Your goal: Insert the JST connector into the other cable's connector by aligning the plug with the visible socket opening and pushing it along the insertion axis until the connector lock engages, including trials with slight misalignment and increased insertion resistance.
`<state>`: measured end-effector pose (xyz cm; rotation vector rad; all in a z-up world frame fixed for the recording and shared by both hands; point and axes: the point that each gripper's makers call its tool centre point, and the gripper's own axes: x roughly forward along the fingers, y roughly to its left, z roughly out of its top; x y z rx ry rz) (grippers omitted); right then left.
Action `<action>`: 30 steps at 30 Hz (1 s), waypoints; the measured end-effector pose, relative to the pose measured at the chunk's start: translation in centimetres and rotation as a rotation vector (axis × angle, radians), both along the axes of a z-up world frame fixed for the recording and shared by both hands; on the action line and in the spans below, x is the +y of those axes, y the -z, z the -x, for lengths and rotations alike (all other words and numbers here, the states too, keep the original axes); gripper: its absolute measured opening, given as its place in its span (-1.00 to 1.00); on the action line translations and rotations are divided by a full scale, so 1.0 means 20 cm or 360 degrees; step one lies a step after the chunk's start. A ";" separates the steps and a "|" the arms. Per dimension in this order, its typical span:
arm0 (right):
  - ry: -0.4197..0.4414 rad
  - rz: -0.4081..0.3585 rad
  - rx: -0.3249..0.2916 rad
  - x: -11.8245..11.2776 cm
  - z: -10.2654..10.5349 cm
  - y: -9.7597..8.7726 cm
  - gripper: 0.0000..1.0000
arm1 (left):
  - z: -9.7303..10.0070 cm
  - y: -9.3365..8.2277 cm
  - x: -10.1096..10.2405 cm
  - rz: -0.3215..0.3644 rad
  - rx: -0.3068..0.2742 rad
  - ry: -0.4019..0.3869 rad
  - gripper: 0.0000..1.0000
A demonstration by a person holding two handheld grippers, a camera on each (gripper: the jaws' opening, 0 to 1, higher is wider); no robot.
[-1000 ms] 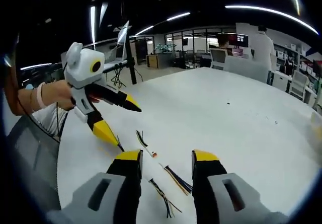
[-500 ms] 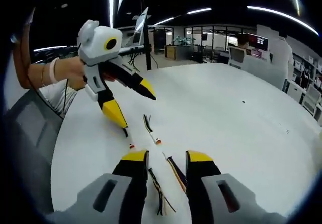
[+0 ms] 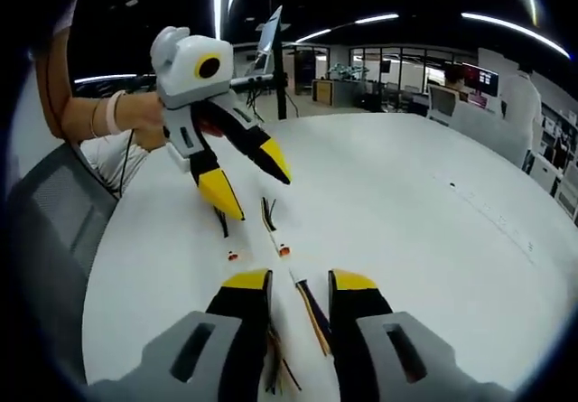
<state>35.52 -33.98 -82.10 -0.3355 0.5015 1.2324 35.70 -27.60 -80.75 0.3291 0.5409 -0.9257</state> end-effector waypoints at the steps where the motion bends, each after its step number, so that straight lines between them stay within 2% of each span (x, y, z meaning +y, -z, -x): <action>1: -0.0007 0.0003 0.0000 0.00 0.00 0.00 -0.57 | 0.01 0.01 -0.01 -0.0008 0.0005 0.0017 -0.42; 7: -0.0078 0.0042 -0.0015 -0.01 0.00 0.04 -0.64 | 0.01 0.06 -0.01 -0.0094 0.0004 0.0064 -0.52; 12: -0.0126 0.0044 -0.0016 0.00 0.01 0.05 -0.66 | 0.00 0.07 -0.02 -0.0076 0.0011 0.0070 -0.55; 25: -0.0194 0.0057 -0.0011 0.04 0.02 0.09 -0.69 | 0.00 0.12 -0.03 -0.0137 0.0002 0.0134 -0.60; 30: -0.0221 0.0057 -0.0012 0.05 0.01 0.10 -0.70 | 0.00 0.13 -0.04 -0.0125 0.0000 0.0178 -0.67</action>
